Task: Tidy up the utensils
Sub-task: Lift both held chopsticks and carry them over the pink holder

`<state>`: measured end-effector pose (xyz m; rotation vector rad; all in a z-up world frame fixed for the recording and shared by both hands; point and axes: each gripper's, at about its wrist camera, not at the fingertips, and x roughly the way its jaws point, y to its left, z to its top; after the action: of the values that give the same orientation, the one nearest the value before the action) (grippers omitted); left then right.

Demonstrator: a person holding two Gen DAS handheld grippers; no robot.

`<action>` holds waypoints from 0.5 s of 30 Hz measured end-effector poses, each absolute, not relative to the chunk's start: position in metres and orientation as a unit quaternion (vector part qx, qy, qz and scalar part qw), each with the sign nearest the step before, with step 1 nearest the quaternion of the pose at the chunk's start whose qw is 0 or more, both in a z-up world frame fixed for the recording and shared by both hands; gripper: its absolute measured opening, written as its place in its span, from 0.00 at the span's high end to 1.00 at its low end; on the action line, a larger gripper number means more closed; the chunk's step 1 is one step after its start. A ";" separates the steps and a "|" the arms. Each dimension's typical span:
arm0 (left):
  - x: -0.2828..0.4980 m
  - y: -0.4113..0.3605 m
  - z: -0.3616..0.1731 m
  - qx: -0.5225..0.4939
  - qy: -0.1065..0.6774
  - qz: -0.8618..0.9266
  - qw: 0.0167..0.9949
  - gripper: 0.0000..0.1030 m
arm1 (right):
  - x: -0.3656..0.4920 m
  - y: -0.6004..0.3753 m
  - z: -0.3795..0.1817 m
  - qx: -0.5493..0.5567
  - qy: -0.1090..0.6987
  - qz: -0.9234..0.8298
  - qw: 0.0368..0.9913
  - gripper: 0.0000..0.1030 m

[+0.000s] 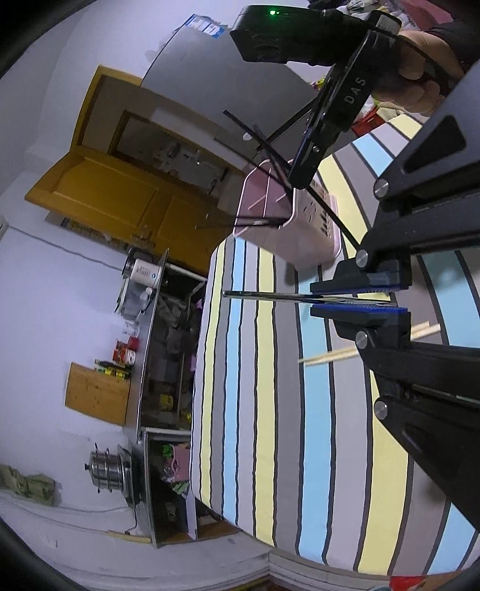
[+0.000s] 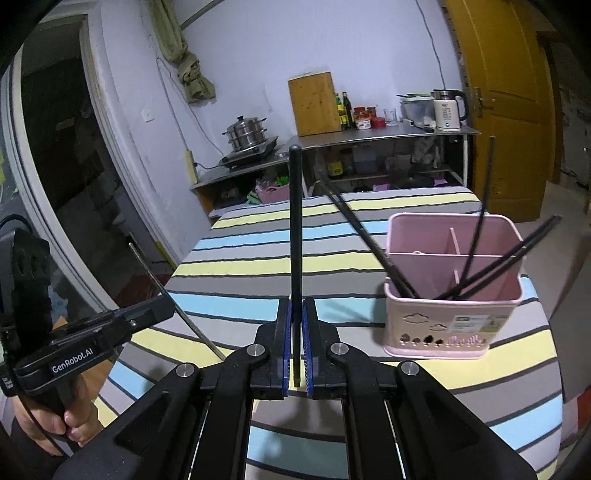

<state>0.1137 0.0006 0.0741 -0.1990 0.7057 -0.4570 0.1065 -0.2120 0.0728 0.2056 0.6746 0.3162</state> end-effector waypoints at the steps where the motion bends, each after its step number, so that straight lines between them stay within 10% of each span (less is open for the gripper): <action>1: 0.113 -0.004 0.075 -0.094 0.342 -0.226 0.907 0.96 | 0.104 -0.214 0.075 0.101 0.328 0.152 0.927 0.95; 15: 0.130 -0.059 0.112 -0.076 0.314 -0.288 0.902 0.96 | 0.093 -0.265 0.109 0.113 0.289 0.107 0.944 0.95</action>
<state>0.1304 -0.0592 0.1123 -0.1572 0.6495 -0.5949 0.0933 -0.2645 0.1090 0.2299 0.5900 0.2188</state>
